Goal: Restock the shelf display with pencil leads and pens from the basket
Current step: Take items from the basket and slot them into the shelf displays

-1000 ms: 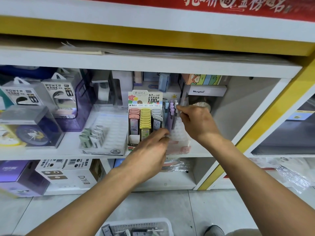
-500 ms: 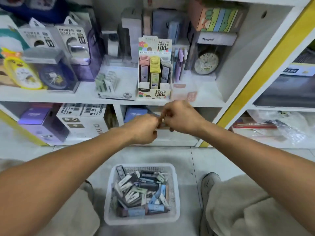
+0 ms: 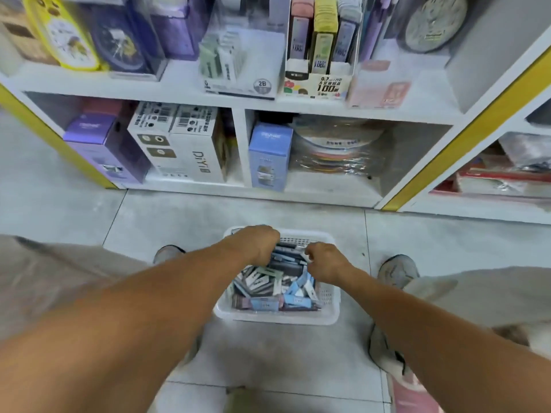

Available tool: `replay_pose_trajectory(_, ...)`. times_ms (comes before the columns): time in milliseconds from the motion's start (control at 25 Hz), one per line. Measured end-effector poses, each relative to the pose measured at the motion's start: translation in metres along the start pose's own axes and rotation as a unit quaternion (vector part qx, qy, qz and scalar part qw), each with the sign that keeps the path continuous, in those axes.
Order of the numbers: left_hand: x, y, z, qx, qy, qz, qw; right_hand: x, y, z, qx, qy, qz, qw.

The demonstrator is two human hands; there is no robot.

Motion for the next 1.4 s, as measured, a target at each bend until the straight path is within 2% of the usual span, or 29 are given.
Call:
replay_pose_trajectory(160,0.023,0.024,0.041,-0.016,0.028,0.036,0.999,0.006,0.032,0.034,0.068,0.073,0.097,0.990)
replay_pose_trajectory(280,0.042,0.040,0.057,0.005,0.036,0.043,0.998,0.010,0.041,0.056,0.079,0.089,0.136,0.984)
replay_pose_trajectory(400,0.062,0.050,0.065,0.005,0.045,0.052,0.998,0.016,0.042,0.077,0.089,0.104,0.150,0.979)
replay_pose_trajectory(560,0.082,0.056,0.071,0.064,0.079,0.048,0.994,0.018,0.035,0.090,0.102,0.179,0.150,0.967)
replay_pose_trajectory(680,0.090,0.061,0.081,0.085,0.111,0.022,0.990,0.021,0.032,0.097,0.090,0.196,0.152,0.965)
replay_pose_trajectory(840,0.099,0.059,0.092,0.071,0.133,-0.007,0.989,0.018,0.034,0.101,0.128,0.226,0.171,0.950)
replay_pose_trajectory(1040,0.108,0.066,0.100,0.085,0.121,0.000,0.989,0.013,0.034,0.104,0.163,0.251,0.188,0.935)
replay_pose_trajectory(1120,0.111,0.064,0.105,0.089,0.090,0.010,0.992,0.012,0.035,0.107,0.167,0.247,0.198,0.934)
replay_pose_trajectory(1240,0.110,0.055,0.119,0.024,0.036,-0.008,0.999,0.012,0.035,0.112,0.153,0.237,0.199,0.939)
replay_pose_trajectory(1400,0.113,0.053,0.122,-0.031,0.020,0.007,0.999,0.012,0.034,0.114,0.161,0.242,0.203,0.935)
Point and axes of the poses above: each hand's wrist, its own x-axis towards the middle knuckle, its own z-axis out of the palm, y = z × x, the point moved 6 cm from there along x, towards the middle knuckle, and after that the axes turned 9 degrees about -z, right-handed, at the moved point
